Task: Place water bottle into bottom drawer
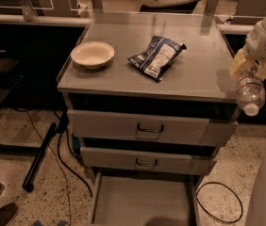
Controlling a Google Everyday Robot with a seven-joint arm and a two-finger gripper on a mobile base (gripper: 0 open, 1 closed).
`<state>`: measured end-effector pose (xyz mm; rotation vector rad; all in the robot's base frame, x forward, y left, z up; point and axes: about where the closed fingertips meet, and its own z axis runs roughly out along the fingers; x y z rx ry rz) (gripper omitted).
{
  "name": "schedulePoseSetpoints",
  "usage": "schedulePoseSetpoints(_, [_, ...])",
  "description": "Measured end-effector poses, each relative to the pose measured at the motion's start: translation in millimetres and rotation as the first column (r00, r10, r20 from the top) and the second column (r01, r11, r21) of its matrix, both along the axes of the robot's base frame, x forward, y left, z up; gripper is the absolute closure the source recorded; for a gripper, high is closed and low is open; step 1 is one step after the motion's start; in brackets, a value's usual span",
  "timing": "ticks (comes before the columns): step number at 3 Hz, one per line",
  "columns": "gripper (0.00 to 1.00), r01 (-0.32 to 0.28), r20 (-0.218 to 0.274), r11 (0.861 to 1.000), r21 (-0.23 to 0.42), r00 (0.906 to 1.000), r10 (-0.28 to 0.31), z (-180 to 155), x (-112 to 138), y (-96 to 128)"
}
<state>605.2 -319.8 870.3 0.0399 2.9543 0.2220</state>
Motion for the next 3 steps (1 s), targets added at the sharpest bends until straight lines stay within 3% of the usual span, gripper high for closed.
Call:
schedulePoseSetpoints(1, [1.0, -0.006, -0.007, 1.0, 0.031, 1.0, 0.007, -0.2, -18.4, 4.4])
schedulePoseSetpoints(2, [1.0, -0.017, -0.036, 0.998, 0.067, 0.9992, 0.019, -10.0, -59.2, 18.1])
schedulePoseSetpoints(3, [1.0, -0.034, -0.102, 0.995, 0.098, 0.9938, 0.044, -37.7, -100.3, 31.9])
